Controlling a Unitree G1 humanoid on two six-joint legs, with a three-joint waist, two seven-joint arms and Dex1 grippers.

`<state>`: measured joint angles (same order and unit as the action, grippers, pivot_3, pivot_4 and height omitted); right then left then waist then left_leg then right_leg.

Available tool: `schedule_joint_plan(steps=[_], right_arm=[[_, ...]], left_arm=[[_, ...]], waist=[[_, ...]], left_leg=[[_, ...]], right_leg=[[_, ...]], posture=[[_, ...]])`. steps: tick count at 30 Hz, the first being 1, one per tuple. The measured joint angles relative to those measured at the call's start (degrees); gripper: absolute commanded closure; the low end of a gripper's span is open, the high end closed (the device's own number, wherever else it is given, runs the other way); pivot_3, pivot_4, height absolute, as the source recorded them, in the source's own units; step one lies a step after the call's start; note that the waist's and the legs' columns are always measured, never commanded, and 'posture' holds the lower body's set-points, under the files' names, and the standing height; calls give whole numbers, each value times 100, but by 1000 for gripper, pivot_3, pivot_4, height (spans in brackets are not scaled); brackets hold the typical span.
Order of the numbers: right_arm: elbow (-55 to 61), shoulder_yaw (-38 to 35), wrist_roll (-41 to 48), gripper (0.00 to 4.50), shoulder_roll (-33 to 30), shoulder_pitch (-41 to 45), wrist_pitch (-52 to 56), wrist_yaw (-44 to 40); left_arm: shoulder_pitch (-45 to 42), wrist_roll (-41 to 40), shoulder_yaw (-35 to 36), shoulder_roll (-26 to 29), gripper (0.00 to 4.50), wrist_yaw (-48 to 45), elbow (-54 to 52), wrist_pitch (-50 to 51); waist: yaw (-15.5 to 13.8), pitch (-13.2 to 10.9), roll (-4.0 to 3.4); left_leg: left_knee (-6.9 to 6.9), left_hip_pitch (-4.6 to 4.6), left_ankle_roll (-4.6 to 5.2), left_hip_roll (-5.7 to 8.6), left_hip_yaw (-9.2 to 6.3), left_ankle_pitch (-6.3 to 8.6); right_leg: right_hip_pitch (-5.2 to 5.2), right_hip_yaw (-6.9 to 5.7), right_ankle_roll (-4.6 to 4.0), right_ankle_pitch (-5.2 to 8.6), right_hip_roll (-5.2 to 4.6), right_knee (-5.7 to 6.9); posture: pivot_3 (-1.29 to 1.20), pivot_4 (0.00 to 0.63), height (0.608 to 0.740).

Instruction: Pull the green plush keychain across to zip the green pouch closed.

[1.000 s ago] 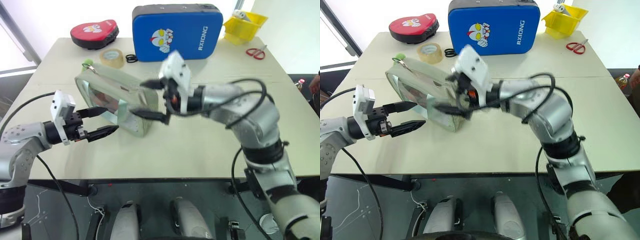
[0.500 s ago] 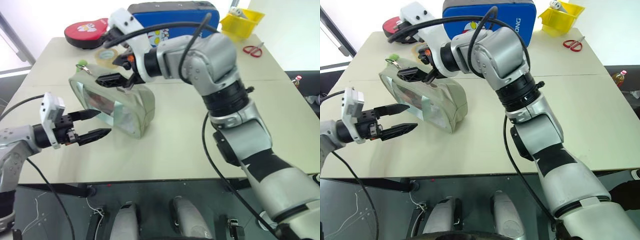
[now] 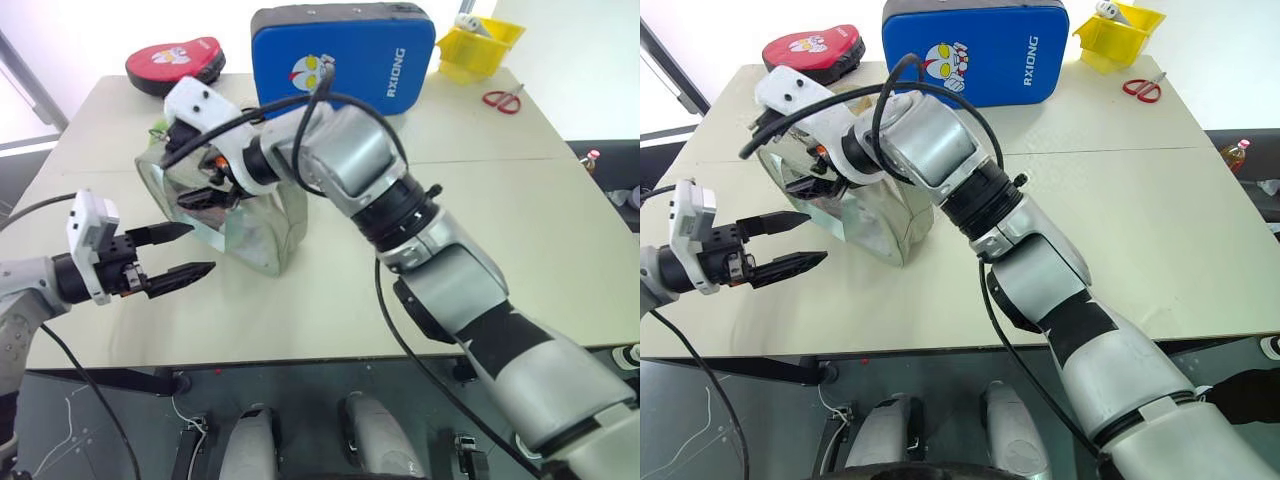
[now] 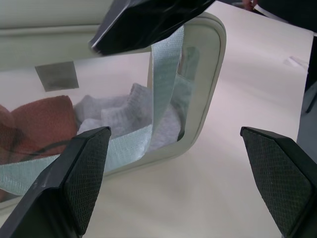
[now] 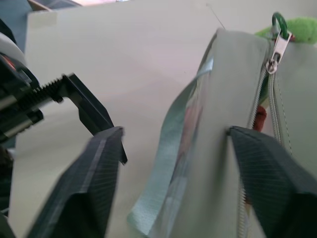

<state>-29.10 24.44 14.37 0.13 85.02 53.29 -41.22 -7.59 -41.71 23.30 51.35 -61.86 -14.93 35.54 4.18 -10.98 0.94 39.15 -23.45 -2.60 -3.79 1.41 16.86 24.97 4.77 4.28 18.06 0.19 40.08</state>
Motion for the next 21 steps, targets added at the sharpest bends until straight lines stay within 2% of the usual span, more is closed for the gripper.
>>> schedule_joint_plan(steps=[4,15,21], right_arm=[[-46,28,-181,4449,11,-3,-32,-220],[-46,119,-547,4449,-77,-3,-224,-730],[-19,166,-745,4449,-702,-2,-673,-1306]], left_arm=[[-29,20,-36,10,0,-2,16,-1],[-114,124,-182,32,0,-14,20,-84],[-188,137,-218,60,0,-33,88,-95]], waist=[[4,0,0],[-1,0,0],[-18,-1,2]], left_leg=[[-1,0,0,-1,-1,0],[-1,0,-1,0,0,0],[0,0,-1,4,0,0]], right_leg=[[1,0,0,0,0,0],[1,0,0,0,0,0],[-2,-1,0,0,-4,-1]], posture=[[0,150,737],[0,150,737],[0,150,737]])
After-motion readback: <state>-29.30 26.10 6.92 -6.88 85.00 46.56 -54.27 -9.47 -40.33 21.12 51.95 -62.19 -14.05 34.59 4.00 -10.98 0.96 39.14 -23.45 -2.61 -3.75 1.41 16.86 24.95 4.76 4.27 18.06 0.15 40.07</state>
